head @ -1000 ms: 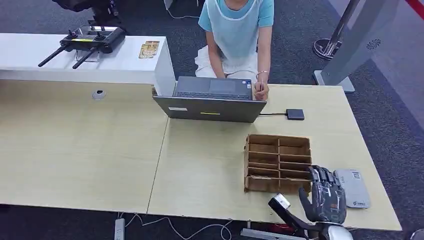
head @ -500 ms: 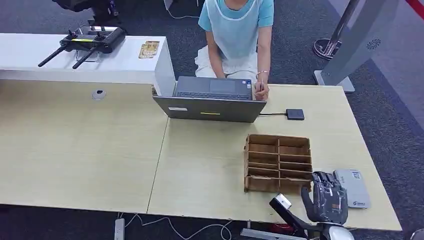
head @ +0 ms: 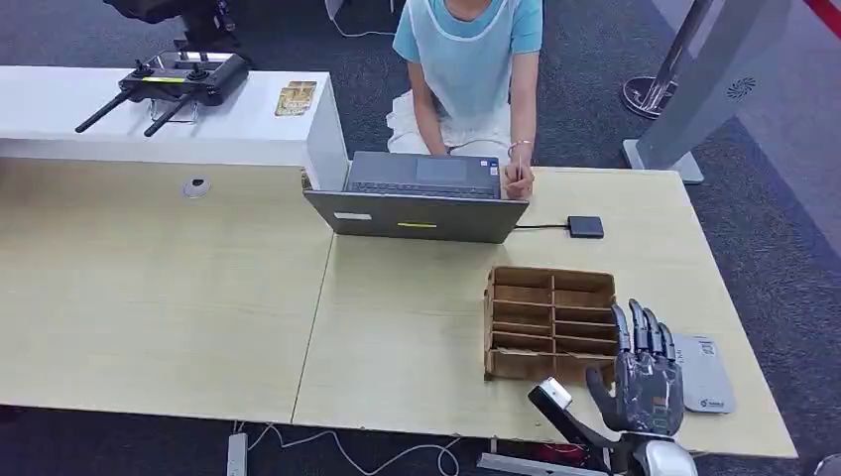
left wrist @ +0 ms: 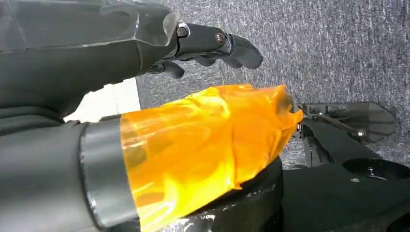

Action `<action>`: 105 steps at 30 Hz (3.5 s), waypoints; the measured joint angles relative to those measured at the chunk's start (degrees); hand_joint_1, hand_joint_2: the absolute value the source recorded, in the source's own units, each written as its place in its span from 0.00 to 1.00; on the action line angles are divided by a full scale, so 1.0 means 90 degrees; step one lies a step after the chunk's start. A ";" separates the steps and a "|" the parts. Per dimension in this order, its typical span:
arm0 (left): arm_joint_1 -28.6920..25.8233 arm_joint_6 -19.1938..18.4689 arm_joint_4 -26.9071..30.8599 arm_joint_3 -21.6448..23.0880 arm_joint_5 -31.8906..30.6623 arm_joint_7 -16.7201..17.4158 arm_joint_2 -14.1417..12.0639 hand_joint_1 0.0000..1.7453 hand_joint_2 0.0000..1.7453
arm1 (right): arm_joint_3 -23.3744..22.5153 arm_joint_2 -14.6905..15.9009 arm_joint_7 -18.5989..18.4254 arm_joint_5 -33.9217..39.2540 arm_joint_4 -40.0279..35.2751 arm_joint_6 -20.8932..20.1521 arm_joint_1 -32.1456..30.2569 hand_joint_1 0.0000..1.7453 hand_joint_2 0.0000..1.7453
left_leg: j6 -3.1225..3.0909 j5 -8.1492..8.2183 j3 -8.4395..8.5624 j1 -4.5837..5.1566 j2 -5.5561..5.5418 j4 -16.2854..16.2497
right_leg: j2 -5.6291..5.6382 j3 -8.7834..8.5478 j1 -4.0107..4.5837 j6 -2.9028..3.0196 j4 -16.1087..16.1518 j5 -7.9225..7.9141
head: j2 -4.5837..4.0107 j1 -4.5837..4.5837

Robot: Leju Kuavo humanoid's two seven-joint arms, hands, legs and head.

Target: Pass the card to the sensor for recognition and then transmit it.

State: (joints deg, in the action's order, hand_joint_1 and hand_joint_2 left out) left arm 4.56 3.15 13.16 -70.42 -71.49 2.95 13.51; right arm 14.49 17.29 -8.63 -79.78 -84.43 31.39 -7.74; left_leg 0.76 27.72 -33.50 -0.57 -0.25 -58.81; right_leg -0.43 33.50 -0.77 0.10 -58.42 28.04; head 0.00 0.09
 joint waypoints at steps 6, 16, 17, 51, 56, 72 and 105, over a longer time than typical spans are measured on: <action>-0.0001 -0.0005 0.0000 0.0000 0.0002 0.0005 0.0005 0.00 0.00 | 0.0000 -0.0019 0.0010 0.0000 0.0036 0.0002 0.0054 0.36 1.00 | 0.0000 0.0000 0.0000 0.0000 0.0000 0.0000 | 0.0000 0.0000 0.0000 0.0000 0.0000 0.0000 | 0.0000 0.0000; -0.0001 -0.0005 0.0000 0.0000 0.0002 0.0082 0.0010 0.00 0.00 | 0.0000 -0.0034 0.0029 0.0002 0.0090 0.0032 0.0090 0.73 1.00 | 0.0000 0.0000 0.0000 0.0000 0.0000 0.0000 | 0.0000 0.0000 0.0000 0.0000 0.0000 0.0000 | 0.0000 0.0000; -0.0002 -0.0005 0.0000 0.0000 0.0002 0.0083 0.0010 0.00 0.00 | 0.0000 -0.0036 0.0029 0.0002 0.0095 0.0049 0.0090 0.74 1.00 | 0.0000 0.0000 0.0000 0.0000 0.0000 0.0000 | 0.0000 0.0000 0.0000 0.0000 0.0000 0.0000 | 0.0000 0.0000; -0.0002 0.0012 0.0000 0.0000 0.0017 0.0085 0.0002 0.00 0.00 | -0.0141 -0.0109 0.0408 0.0500 0.0073 0.0257 0.0083 0.98 1.00 | 0.0000 0.0000 0.0001 0.0000 0.0000 0.0000 | 0.0000 -0.0001 0.0000 0.0000 0.0000 -0.0001 | 0.0002 0.0000; -0.0002 0.0012 0.0000 0.0000 0.0019 0.0083 0.0002 0.00 0.00 | -0.0209 -0.0114 0.0488 0.0605 -0.0015 0.0260 0.0085 0.90 1.00 | 0.0000 0.0000 0.0001 0.0000 0.0000 0.0000 | 0.0000 -0.0001 0.0000 0.0000 0.0000 -0.0001 | 0.0002 0.0000; -0.0002 0.0000 0.0000 0.0000 0.0022 0.0083 0.0002 0.00 0.00 | -0.0311 -0.0134 0.0573 0.0673 -0.0036 -0.0029 0.0086 0.20 1.00 | 0.0000 0.0000 0.0001 0.0000 0.0000 0.0000 | 0.0000 -0.0001 0.0000 0.0000 0.0000 -0.0001 | 0.0002 0.0000; -0.0004 -0.0005 0.0000 0.0000 0.0000 0.0158 0.0007 0.00 0.00 | -0.0262 -0.0182 0.0559 0.0539 0.0505 -0.0085 0.0385 0.32 1.00 | 0.0001 -0.0001 0.0011 0.0000 0.0000 0.0000 | 0.0000 -0.0012 0.0000 0.0000 0.0000 -0.0001 | 0.0002 0.0000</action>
State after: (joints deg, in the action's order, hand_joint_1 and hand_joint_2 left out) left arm 4.53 3.10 13.16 -70.42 -71.49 4.37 13.57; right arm 12.13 15.65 -3.61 -74.93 -79.89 30.62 -4.27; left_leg 0.76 27.72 -33.40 -0.57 -0.24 -58.82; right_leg -0.43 33.39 -0.77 0.11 -58.42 28.04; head 0.02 0.09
